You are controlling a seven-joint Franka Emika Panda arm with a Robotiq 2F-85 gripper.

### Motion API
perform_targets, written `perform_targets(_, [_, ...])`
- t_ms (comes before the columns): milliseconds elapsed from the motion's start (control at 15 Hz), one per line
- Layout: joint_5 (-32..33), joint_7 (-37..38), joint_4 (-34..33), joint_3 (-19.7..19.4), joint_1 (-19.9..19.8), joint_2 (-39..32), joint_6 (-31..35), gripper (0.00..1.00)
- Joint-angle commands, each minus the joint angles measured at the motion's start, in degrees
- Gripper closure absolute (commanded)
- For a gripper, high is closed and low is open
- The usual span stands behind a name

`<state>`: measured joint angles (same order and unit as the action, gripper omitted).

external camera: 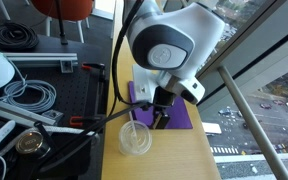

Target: Open the file

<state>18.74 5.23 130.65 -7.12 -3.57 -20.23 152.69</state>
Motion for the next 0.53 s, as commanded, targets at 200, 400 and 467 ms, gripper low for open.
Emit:
perform_targets(200, [-1.58,-0.5,-1.97,-1.56,0.57,-4.57,-0.66,0.0])
perform_targets(400, [-3.02,-1.04,-2.33,-0.99,0.28,-4.89,-1.62,0.0])
perform_targets(467, [-3.69,-1.14,-2.41,-0.87,0.17,-4.98,-1.83,0.0])
